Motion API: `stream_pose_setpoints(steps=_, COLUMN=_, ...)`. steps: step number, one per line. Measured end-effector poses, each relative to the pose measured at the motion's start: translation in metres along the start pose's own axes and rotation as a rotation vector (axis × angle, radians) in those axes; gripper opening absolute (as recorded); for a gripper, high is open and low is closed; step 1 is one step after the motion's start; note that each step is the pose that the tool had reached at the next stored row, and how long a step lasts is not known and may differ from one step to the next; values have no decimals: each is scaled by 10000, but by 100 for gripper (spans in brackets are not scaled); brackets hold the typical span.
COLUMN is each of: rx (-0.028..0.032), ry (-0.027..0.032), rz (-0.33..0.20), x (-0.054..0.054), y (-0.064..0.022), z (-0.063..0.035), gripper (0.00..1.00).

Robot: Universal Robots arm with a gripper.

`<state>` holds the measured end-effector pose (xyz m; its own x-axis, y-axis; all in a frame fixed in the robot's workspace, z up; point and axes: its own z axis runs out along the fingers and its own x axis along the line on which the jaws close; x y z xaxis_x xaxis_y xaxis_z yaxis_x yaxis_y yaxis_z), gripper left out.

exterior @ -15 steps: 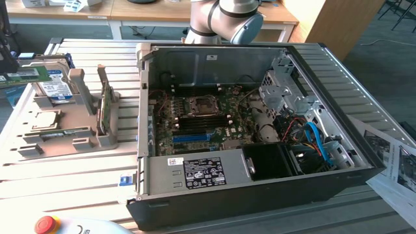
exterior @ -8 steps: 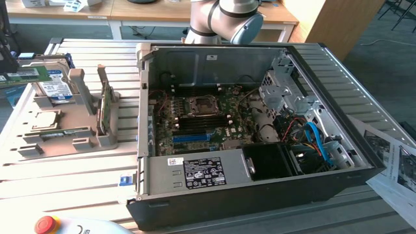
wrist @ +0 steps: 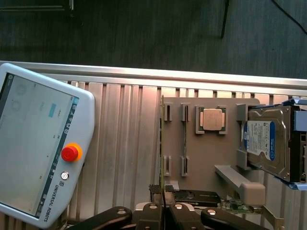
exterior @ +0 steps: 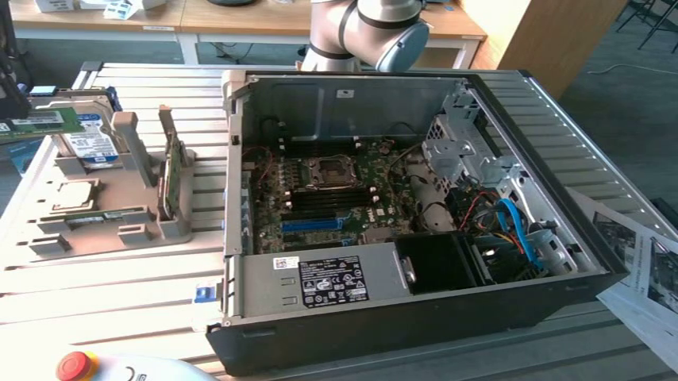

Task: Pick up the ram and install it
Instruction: 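Pick up the ram and move it above insertion slot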

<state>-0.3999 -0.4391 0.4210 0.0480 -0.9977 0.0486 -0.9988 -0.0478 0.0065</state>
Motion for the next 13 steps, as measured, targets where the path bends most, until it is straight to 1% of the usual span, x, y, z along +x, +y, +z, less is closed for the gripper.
stream_pose_setpoints(steps=3, rx=-51, ry=-7, rz=-2, x=3, y=-4, z=-1, gripper=12)
stream_pose_setpoints(steps=9, rx=-56, ry=-17, rz=-3, x=7, y=-8, z=-1, gripper=12)
stream_pose_setpoints(steps=13, rx=-59, ry=-18, rz=-2, x=30, y=-37, z=1, gripper=12)
